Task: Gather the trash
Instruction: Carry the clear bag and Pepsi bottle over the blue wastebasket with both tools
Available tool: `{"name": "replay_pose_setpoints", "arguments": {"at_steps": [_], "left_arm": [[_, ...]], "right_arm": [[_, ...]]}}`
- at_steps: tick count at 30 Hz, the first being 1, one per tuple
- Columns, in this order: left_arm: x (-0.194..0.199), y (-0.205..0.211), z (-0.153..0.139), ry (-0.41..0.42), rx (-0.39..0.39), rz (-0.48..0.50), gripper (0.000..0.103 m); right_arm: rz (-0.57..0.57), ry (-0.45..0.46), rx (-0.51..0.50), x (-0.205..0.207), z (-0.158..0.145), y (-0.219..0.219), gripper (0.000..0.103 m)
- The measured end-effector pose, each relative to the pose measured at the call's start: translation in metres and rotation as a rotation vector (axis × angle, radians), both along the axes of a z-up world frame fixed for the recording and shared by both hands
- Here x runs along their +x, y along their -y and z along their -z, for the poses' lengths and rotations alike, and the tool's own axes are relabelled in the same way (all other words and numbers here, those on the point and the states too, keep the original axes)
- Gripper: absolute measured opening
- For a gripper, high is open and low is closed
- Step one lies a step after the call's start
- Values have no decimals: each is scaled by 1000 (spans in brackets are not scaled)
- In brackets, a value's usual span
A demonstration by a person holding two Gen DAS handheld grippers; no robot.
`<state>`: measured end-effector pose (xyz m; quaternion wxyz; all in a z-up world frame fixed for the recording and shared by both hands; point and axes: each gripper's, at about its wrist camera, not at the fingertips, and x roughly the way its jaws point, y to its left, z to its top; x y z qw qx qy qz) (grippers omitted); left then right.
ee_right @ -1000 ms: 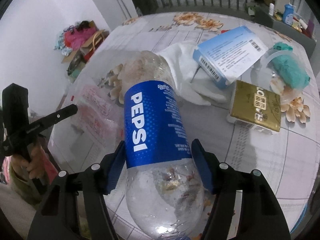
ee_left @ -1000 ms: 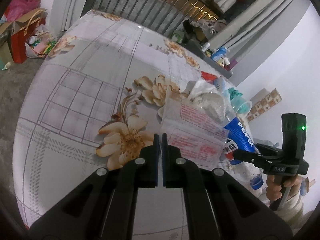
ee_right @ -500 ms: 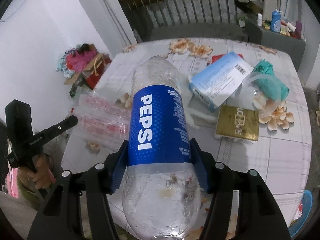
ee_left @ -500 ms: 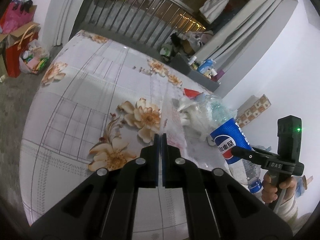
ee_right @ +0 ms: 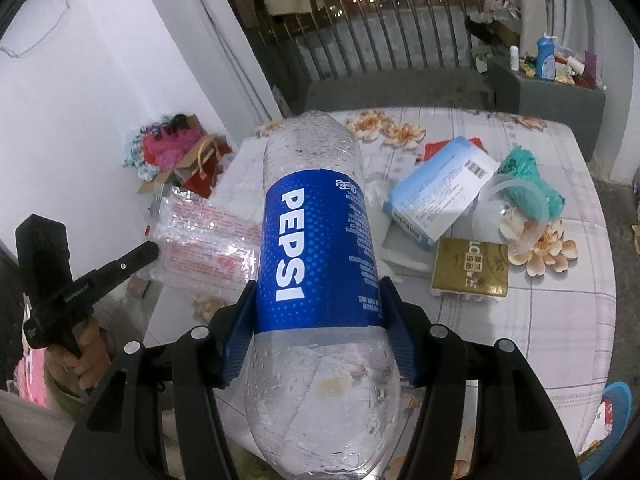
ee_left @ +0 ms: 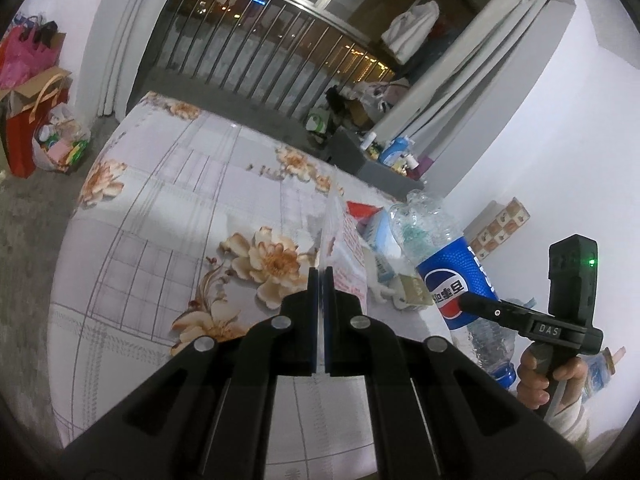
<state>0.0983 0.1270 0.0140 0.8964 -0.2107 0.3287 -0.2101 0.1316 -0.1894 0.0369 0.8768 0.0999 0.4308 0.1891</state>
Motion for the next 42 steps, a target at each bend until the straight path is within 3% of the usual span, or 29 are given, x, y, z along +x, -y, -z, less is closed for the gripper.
{"name": "replay_pose_setpoints", "arguments": {"at_steps": [14, 30, 36, 42], "left_arm": [[-3, 29, -40, 109, -5, 72, 0], [8, 93, -66, 167, -22, 219, 0], [17, 153, -76, 164, -26, 372, 0], [26, 261, -74, 123, -2, 591, 0]], "right_arm": [[90, 96, 52, -22, -29, 38, 58], [285, 151, 118, -63, -29, 119, 58], [463, 185, 121, -107, -28, 176, 58], [735, 181, 154, -169, -9, 257, 58]]}}
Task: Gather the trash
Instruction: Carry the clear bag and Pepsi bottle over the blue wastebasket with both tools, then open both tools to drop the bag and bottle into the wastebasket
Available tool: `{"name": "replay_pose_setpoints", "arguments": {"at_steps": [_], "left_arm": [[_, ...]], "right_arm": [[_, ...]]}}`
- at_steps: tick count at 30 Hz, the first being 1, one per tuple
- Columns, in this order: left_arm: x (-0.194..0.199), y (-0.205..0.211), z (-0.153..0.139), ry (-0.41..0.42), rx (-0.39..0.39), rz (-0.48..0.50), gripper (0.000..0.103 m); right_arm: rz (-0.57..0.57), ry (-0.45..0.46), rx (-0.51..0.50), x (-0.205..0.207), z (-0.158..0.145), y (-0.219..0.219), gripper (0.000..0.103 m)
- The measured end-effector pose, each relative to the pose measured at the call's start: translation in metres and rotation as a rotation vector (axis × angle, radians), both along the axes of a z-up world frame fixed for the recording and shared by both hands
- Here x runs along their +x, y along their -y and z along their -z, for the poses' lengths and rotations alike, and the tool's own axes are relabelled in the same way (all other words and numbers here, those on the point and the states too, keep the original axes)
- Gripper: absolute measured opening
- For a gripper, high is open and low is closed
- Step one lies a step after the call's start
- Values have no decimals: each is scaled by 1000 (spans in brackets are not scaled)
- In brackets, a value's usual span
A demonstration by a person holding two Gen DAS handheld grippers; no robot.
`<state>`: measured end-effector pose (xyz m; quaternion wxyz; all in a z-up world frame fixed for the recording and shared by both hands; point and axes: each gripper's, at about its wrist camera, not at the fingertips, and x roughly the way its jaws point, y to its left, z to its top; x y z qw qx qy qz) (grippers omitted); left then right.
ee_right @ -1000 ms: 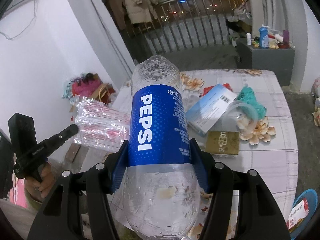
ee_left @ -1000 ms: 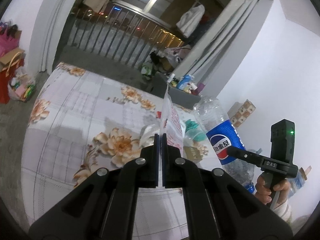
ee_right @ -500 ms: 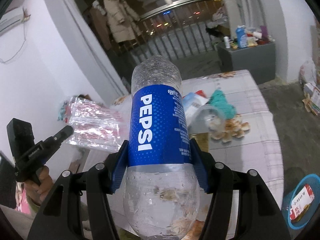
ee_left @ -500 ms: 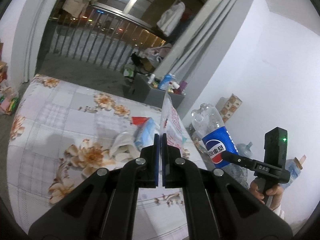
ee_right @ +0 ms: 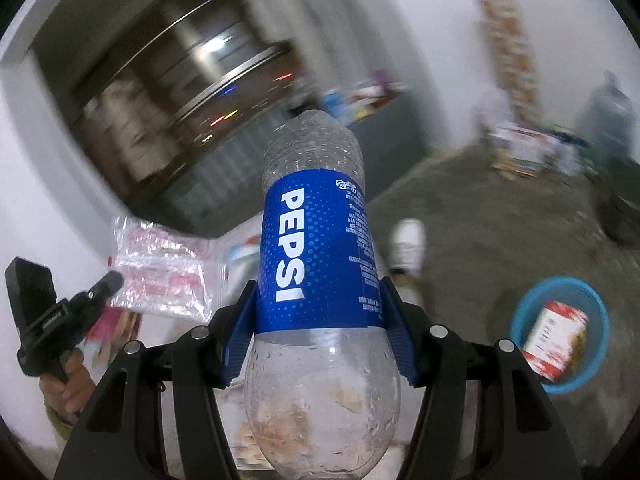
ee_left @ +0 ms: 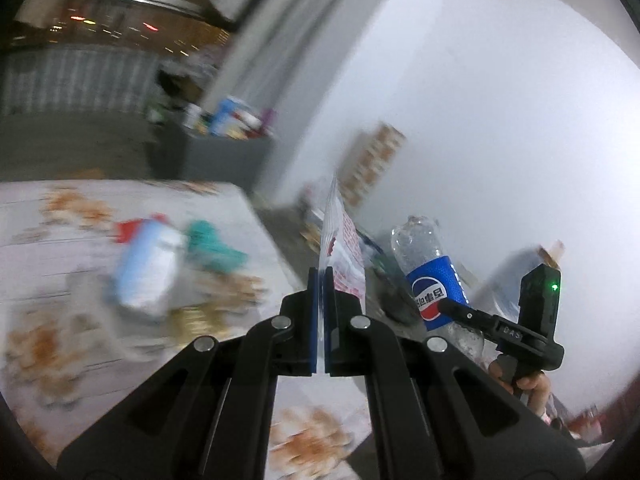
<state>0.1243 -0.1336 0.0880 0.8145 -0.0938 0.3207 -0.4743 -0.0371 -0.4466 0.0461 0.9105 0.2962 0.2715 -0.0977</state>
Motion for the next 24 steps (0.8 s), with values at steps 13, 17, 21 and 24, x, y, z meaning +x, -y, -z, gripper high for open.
{"name": "replay_pose_setpoints", "arguments": {"at_steps": [13, 17, 21, 24], "left_arm": [[-31, 323, 104, -129, 364, 401, 0], [-43, 401, 157, -174, 470, 470, 0], [-48, 462, 213, -166, 582, 472, 41], [-35, 483, 252, -210, 637, 401, 42]], "right_arm": [[537, -94, 417, -123, 148, 173, 58], [606, -141, 525, -125, 198, 204, 60], [656, -78, 623, -128, 248, 242, 80], [725, -92, 658, -138, 281, 255, 80]]}}
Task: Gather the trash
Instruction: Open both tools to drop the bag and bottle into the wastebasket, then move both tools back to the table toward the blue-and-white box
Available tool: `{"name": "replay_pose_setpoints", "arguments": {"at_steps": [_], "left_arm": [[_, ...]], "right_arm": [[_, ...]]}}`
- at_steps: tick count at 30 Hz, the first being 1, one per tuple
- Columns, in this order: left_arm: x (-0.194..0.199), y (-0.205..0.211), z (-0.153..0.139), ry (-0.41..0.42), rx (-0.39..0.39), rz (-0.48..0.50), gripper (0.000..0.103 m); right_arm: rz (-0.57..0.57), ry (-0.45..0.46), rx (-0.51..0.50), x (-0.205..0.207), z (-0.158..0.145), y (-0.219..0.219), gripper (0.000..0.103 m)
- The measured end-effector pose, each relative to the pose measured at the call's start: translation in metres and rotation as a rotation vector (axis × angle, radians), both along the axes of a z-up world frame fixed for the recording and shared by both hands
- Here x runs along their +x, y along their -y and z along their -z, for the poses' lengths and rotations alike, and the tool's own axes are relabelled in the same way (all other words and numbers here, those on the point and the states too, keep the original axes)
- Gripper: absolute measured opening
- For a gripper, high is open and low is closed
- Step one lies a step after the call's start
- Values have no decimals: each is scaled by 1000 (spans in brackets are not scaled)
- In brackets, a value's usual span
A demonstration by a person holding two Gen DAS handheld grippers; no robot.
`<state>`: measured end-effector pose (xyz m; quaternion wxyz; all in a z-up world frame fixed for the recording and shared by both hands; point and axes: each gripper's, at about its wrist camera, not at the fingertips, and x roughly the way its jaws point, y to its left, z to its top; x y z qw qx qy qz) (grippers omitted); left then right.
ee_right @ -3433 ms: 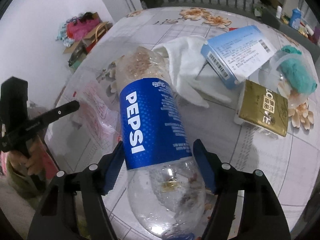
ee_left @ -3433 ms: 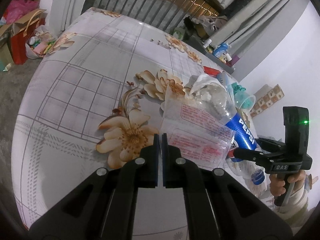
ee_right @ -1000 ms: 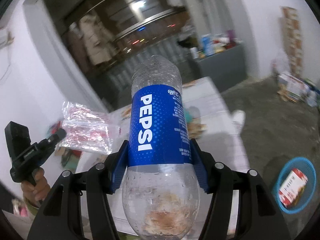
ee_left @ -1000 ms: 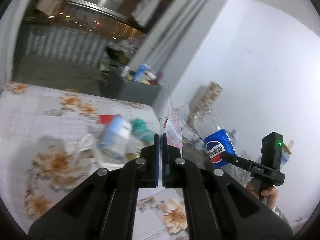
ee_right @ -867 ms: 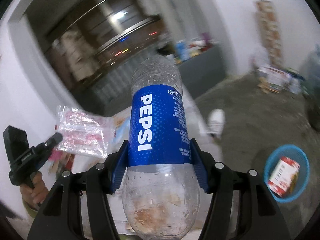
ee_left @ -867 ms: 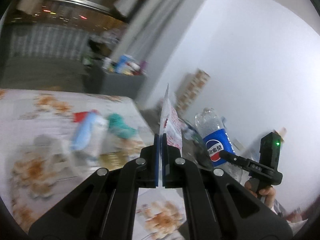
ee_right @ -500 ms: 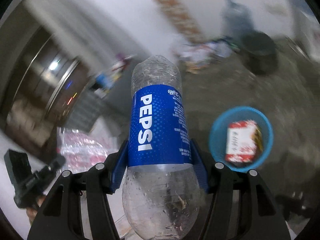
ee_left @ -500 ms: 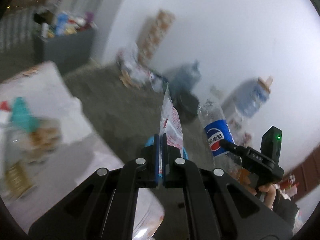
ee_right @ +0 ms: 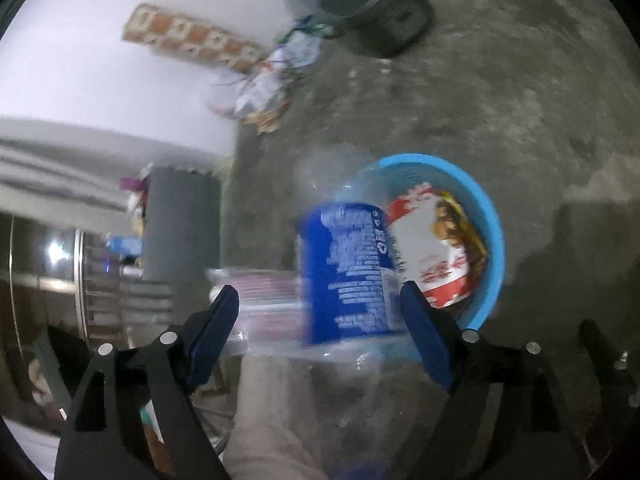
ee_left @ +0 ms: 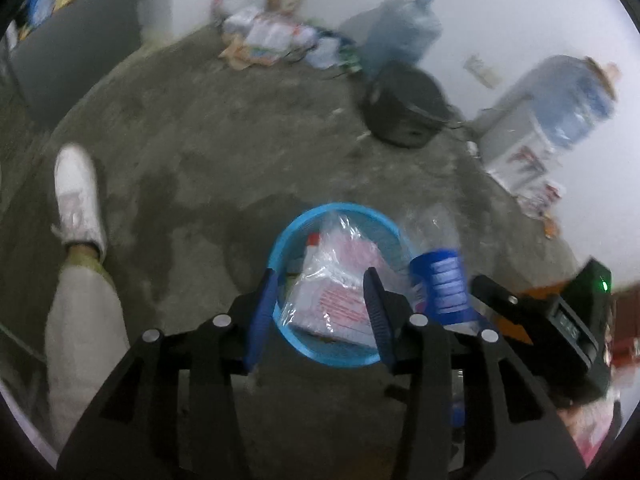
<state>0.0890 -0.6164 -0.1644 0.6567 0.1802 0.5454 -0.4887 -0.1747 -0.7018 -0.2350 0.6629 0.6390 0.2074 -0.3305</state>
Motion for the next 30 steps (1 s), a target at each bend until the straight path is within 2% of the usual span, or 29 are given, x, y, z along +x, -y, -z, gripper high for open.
{"name": "replay_pose_setpoints", "arguments": {"at_steps": [3, 5, 8, 17, 20, 24, 27, 30], "left_arm": [[2, -1, 13, -33, 8, -18, 48], [5, -5, 13, -20, -2, -18, 50], [6, -11, 4, -10, -33, -27, 57], [8, -65, -65, 41, -155, -101, 72], [8, -99, -92, 72, -198, -114, 76], [9, -149, -123, 131, -218, -126, 80], [20, -207, -151, 170, -260, -182, 82], [29, -266, -180, 225, -314, -248, 83]], "right_arm": [[21, 11, 61, -6, 23, -2, 81], [24, 26, 91, -2, 28, 0, 81], [-8, 26, 42, 8, 18, 3, 80], [-72, -44, -79, 15, -26, -10, 80], [-111, -93, -173, 24, -52, -19, 81], [-144, -204, -373, 37, -96, -41, 88], [-133, -321, -538, 47, -123, -64, 92], [-152, -388, -631, 60, -143, -86, 94]]}}
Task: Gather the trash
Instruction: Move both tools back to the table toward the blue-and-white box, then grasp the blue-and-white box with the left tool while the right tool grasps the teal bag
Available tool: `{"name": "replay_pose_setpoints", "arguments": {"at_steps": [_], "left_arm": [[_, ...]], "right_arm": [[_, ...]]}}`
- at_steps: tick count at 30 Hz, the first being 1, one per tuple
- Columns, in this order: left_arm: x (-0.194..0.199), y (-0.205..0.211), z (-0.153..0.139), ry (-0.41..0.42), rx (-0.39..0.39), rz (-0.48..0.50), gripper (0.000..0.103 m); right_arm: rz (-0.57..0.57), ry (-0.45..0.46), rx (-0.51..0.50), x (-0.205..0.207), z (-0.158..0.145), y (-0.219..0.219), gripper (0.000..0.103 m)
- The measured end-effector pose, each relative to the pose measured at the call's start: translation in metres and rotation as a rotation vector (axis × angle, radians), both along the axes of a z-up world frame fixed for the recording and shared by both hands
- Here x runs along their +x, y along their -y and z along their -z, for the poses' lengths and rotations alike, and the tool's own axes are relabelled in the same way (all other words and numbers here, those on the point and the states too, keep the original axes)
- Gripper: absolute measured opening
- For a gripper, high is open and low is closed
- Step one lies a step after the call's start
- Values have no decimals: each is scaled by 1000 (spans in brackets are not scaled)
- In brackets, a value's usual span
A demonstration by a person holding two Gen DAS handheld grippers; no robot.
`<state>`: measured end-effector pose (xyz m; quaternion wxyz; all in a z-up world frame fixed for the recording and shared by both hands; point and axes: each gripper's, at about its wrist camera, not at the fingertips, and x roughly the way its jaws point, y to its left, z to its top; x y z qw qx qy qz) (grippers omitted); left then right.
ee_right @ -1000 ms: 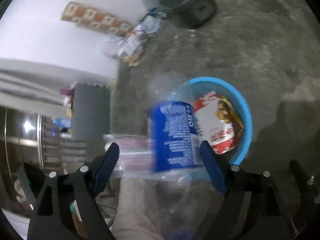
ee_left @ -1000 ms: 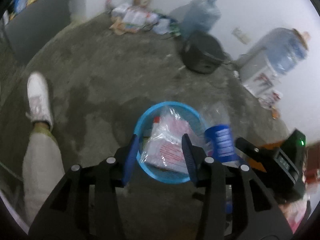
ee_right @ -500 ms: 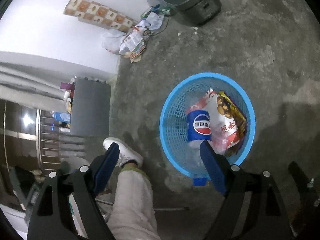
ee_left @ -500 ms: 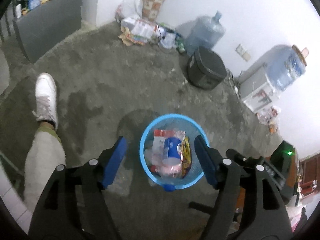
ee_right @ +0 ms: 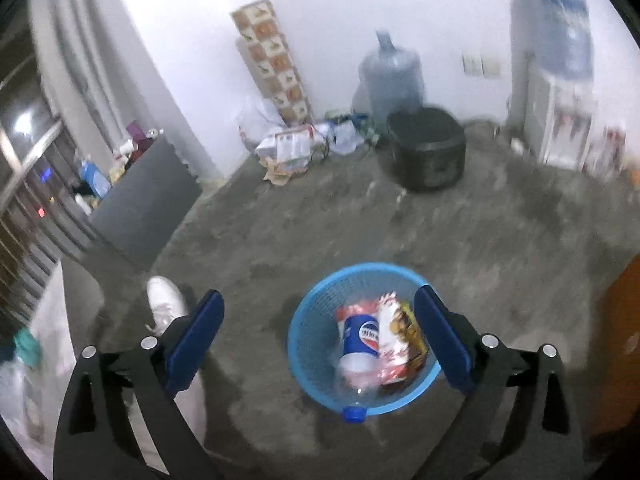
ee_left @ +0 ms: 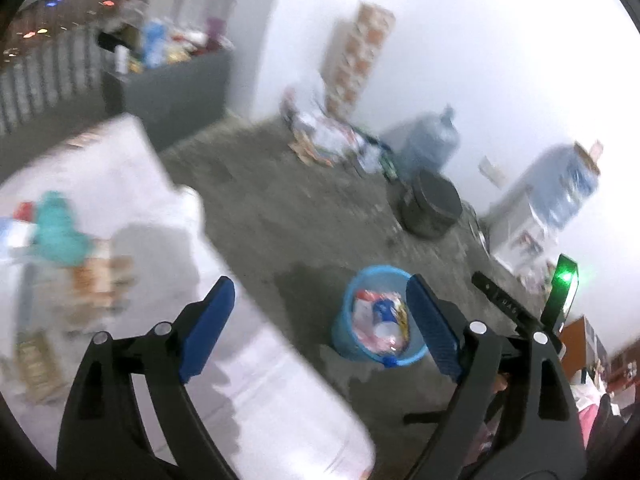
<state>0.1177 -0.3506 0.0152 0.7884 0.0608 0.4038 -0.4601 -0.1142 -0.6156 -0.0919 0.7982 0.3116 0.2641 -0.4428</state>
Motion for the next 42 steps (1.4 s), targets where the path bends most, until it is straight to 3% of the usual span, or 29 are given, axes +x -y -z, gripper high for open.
{"name": "replay_pose_setpoints", "arguments": {"at_steps": [8, 16, 21, 26, 32, 39, 42], "left_arm": [[8, -152, -46, 95, -83, -181, 94], [33, -289, -37, 82, -96, -397, 94], [45, -349, -30, 49, -144, -507, 94], [64, -371, -19, 63, -148, -546, 94], [121, -361, -14, 60, -153, -518, 94], [217, -324, -20, -44, -254, -362, 94], [249, -298, -8, -103, -225, -302, 94]], "right_arm": [[-107, -67, -165, 52, -58, -80, 96], [-295, -71, -376, 114, -123, -171, 97], [-433, -18, -426, 155, -150, -210, 97], [-601, 83, -370, 197, -160, -238, 97], [-792, 95, -144, 270, -148, -255, 96], [-938, 52, 63, 351, -113, -267, 93], [-964, 43, 143, 380, -94, -267, 88]]}}
